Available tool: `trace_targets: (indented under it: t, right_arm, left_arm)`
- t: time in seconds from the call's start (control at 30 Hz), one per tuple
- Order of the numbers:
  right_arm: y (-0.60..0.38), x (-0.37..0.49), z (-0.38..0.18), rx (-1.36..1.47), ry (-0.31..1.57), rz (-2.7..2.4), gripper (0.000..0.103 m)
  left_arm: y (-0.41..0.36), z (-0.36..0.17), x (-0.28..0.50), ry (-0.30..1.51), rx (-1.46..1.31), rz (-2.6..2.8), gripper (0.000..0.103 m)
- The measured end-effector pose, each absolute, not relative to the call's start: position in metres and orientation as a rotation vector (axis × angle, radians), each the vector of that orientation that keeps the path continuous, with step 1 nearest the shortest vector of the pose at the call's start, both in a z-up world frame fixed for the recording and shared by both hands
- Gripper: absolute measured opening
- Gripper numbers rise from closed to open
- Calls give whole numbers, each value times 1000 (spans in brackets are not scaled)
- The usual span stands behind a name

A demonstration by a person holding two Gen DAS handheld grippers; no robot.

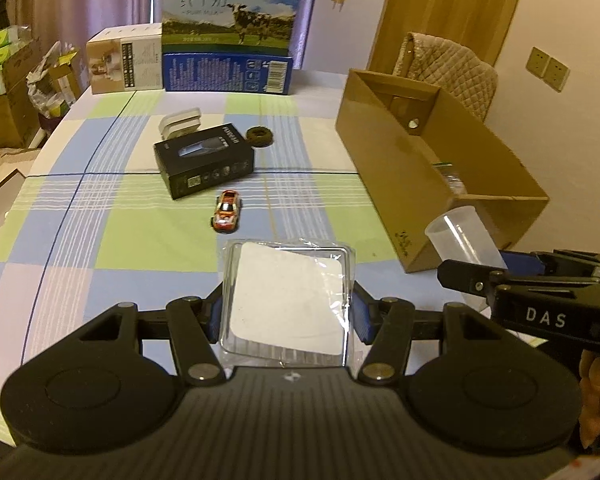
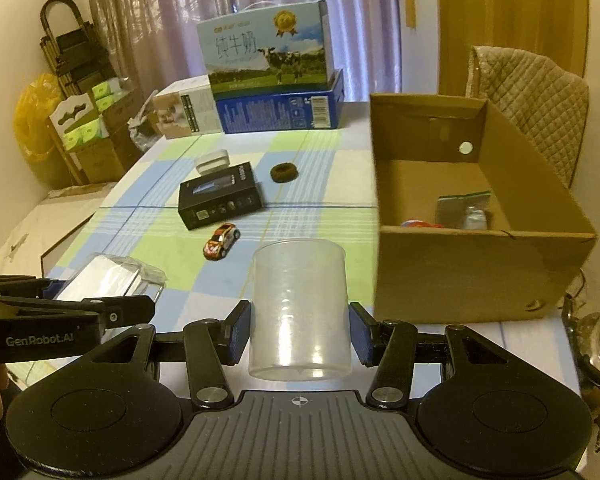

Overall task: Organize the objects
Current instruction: 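Carry the packet with the left tool while the right tool carries the cup toward the box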

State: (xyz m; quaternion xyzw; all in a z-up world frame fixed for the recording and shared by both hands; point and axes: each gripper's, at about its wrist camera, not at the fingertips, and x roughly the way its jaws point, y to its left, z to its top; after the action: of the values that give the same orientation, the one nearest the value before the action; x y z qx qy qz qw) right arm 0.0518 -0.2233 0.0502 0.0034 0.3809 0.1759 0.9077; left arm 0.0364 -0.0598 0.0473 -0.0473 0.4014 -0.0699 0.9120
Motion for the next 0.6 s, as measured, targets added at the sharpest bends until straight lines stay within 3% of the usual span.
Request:
trace_targets:
  t: [0.6]
  right_arm:
    - [-285,42,72,37,739,261,48]
  left_arm:
    - [-118,56,37,815,-39,-260,54]
